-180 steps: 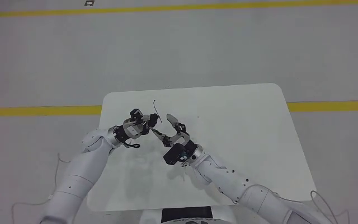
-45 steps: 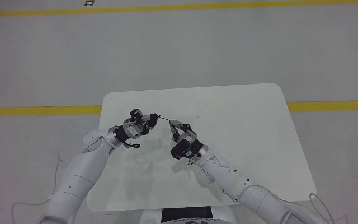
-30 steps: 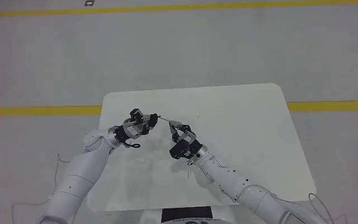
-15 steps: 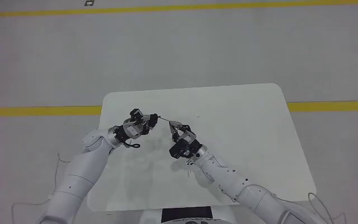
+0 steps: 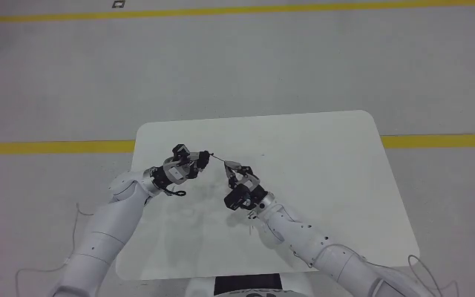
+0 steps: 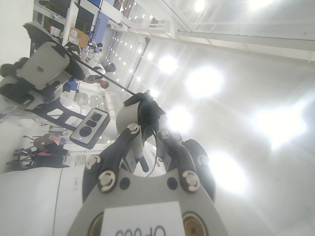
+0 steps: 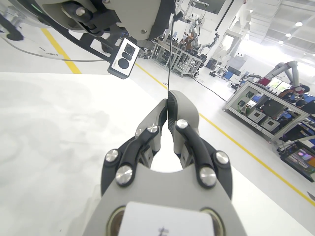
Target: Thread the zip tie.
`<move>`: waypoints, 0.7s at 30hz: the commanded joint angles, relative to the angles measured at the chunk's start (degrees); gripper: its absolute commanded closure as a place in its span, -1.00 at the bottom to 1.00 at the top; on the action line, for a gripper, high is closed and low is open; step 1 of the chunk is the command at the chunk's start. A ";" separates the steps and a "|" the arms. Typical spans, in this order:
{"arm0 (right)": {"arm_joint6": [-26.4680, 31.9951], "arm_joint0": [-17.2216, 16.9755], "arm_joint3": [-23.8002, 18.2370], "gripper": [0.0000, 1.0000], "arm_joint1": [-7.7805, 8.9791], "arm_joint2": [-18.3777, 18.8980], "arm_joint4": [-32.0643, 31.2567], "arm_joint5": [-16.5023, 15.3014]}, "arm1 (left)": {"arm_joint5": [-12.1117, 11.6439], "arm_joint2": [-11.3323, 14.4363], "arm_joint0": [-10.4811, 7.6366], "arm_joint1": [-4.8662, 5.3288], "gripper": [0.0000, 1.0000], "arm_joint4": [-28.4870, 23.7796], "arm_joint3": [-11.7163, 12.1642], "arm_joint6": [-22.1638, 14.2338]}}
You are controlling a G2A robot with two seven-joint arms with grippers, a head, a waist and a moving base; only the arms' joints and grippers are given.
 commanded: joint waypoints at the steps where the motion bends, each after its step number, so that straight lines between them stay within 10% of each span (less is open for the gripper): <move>1: 0.12 0.04 0.13 1.00 -0.03 -0.08 0.00 0.00 | 0.00 0.00 0.00 0.00 1.00 0.00 0.00 0.00; 18: 0.86 0.18 0.53 1.00 -0.20 0.08 0.00 0.00 | 0.00 0.00 0.00 0.00 1.00 0.00 0.00 0.00; 19: 0.90 -0.12 0.34 0.50 -0.21 0.55 0.00 0.00 | 0.00 0.00 0.00 0.00 1.00 0.00 0.00 0.00; 20: 0.96 -0.31 0.28 -0.84 -0.21 0.87 0.00 0.00 | 0.00 0.00 0.00 0.00 1.00 0.00 0.00 0.00; 21: 1.05 -0.58 0.11 -1.00 -0.23 1.36 0.00 0.00 | 0.00 0.00 0.00 0.00 1.00 0.00 0.00 0.00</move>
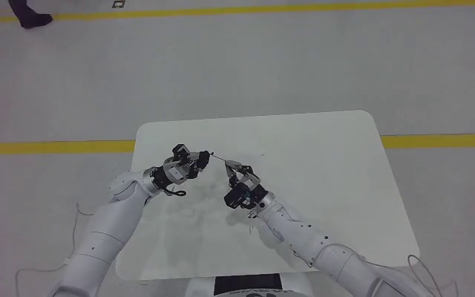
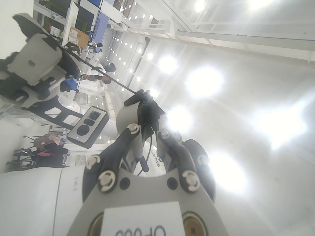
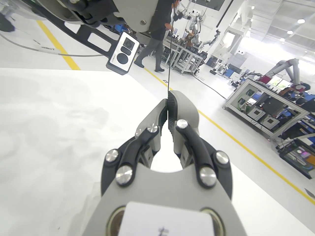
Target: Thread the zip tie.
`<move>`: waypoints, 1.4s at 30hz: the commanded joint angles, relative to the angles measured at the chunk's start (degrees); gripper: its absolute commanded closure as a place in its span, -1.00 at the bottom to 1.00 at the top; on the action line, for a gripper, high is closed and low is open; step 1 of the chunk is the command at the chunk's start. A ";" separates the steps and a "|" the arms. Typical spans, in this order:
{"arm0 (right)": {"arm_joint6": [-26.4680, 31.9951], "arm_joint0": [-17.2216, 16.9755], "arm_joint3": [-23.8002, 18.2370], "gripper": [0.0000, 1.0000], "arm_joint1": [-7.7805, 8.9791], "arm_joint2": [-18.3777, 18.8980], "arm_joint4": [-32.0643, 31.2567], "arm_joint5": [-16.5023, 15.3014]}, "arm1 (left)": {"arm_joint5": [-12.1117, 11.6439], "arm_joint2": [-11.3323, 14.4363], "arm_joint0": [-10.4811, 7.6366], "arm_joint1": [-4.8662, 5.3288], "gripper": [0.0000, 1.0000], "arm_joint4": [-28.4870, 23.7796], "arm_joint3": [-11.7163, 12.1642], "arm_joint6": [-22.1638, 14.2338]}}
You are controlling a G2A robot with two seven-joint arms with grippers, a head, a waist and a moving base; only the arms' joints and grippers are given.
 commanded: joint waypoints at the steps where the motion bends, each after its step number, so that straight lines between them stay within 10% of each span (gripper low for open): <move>1: -0.02 -0.48 -0.24 -1.00 -0.01 0.74 0.00 0.00 | 0.00 0.00 0.00 0.00 1.00 0.00 0.00 0.00; 22: -1.45 -2.46 -0.23 -1.00 0.53 3.20 0.00 0.00 | 0.00 0.00 0.00 0.00 1.00 0.00 0.00 0.00; 42: -20.78 -15.38 -16.46 -1.00 7.09 21.18 7.00 -22.39 | 0.00 0.00 0.00 0.00 1.00 0.00 0.00 0.00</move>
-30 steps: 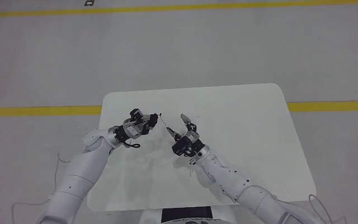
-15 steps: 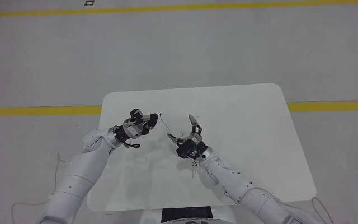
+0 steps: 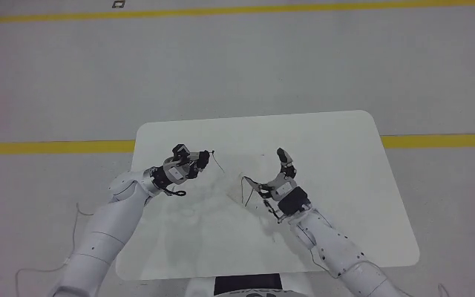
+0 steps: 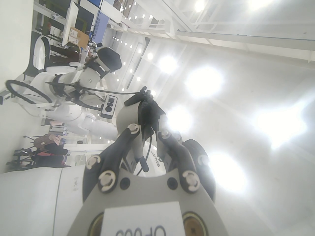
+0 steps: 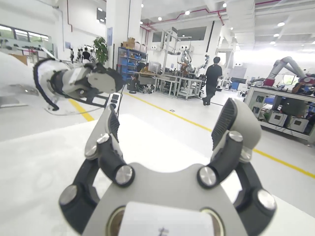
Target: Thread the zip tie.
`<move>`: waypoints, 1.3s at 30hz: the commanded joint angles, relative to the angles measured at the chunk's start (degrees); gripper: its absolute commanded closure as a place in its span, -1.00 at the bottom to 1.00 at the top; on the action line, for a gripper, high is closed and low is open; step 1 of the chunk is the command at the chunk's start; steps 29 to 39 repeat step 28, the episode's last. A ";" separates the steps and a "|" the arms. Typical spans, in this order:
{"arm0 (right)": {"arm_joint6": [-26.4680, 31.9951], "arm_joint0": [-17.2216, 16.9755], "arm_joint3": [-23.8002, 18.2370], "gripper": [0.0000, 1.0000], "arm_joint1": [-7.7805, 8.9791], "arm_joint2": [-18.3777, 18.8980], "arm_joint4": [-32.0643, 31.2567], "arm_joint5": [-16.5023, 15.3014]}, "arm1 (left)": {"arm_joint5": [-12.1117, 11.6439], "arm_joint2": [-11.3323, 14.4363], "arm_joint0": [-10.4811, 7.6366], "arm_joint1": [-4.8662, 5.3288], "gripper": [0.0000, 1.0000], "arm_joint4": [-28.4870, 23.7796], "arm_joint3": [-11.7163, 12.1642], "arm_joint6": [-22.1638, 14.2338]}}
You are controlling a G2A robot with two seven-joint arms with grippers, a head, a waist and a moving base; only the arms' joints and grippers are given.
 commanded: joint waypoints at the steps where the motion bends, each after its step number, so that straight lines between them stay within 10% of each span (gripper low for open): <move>1: -1.26 -0.91 -1.76 -1.00 0.31 1.33 0.70 -1.53 | 0.00 0.00 0.00 0.00 1.00 0.00 0.00 0.00; 39: -3.31 -1.96 -4.39 -1.00 0.73 3.07 1.19 -3.94 | 0.00 0.00 0.00 0.00 1.00 0.00 0.00 0.00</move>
